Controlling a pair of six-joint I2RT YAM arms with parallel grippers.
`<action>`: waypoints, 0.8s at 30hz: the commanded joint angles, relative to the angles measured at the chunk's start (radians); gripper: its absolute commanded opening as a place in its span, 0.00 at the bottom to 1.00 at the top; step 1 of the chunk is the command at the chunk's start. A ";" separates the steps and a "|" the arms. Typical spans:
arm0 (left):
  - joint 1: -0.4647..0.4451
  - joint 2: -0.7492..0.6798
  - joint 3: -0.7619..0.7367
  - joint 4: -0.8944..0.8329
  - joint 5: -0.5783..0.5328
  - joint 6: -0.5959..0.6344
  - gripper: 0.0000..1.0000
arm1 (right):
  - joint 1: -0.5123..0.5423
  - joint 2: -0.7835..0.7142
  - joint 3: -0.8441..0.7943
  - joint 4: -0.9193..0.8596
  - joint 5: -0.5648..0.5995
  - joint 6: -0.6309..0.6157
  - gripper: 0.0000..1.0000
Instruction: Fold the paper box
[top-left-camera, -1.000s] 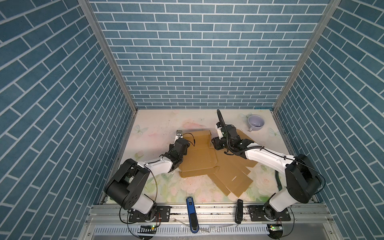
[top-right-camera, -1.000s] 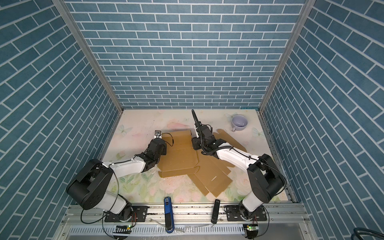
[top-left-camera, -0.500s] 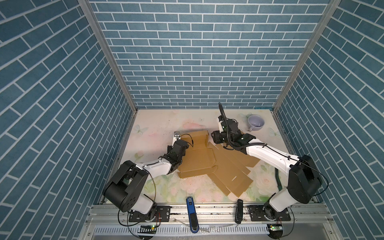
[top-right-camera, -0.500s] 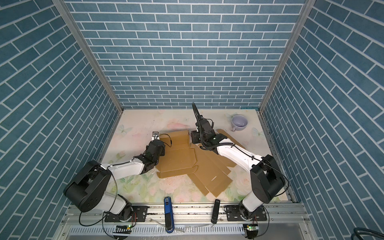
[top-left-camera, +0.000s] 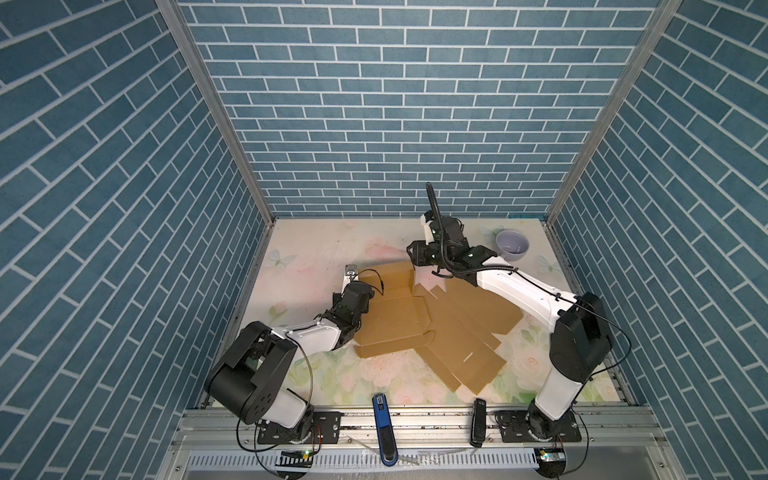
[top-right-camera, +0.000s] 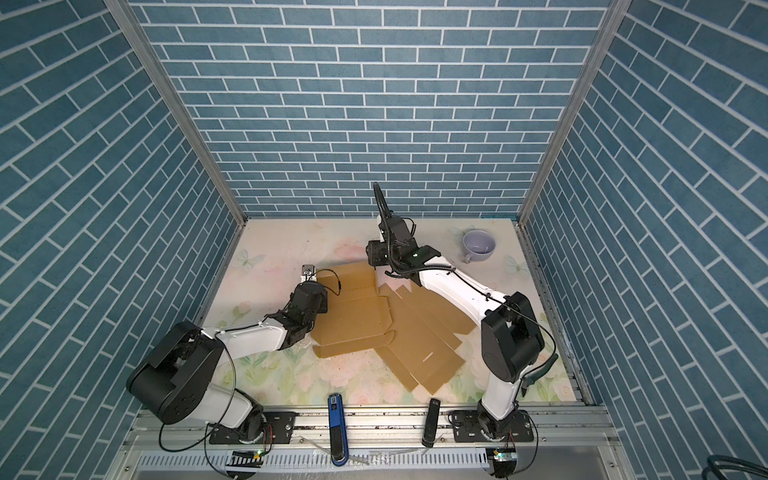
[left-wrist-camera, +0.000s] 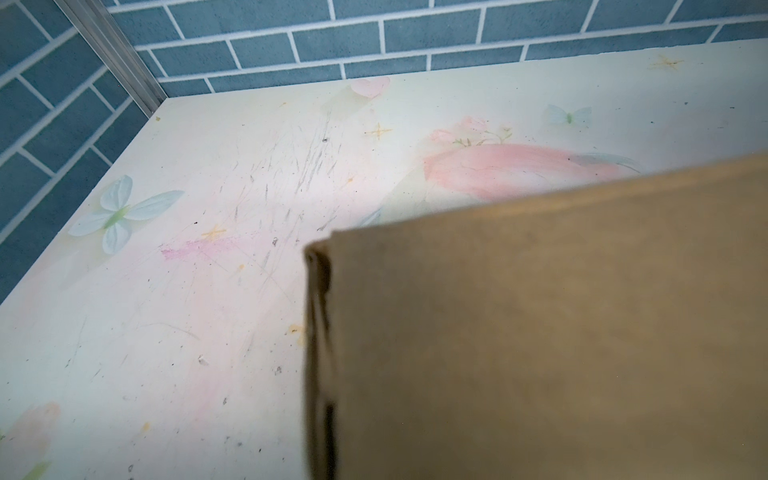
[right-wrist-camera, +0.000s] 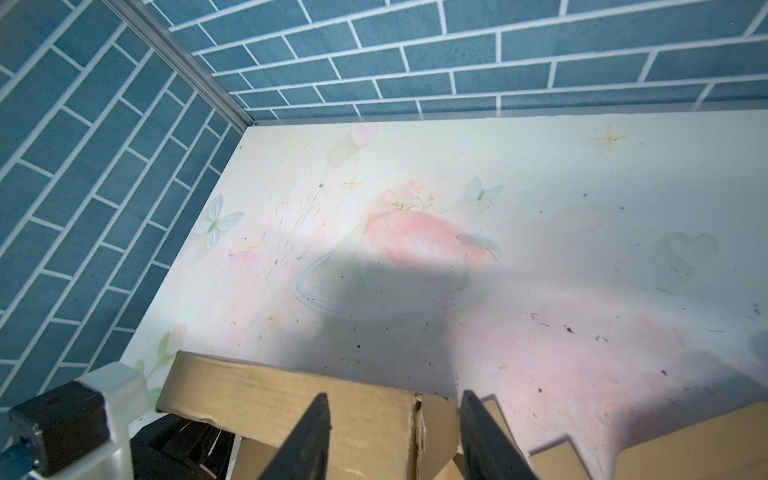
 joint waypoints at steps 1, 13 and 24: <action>0.011 -0.012 -0.017 0.009 0.011 -0.008 0.12 | 0.003 0.045 0.064 0.000 -0.065 0.034 0.48; 0.014 -0.010 -0.014 -0.006 0.014 -0.010 0.13 | 0.020 0.115 0.047 0.026 -0.114 0.060 0.38; 0.014 -0.005 -0.014 -0.011 0.011 -0.016 0.19 | 0.027 0.112 0.002 0.028 -0.094 0.063 0.30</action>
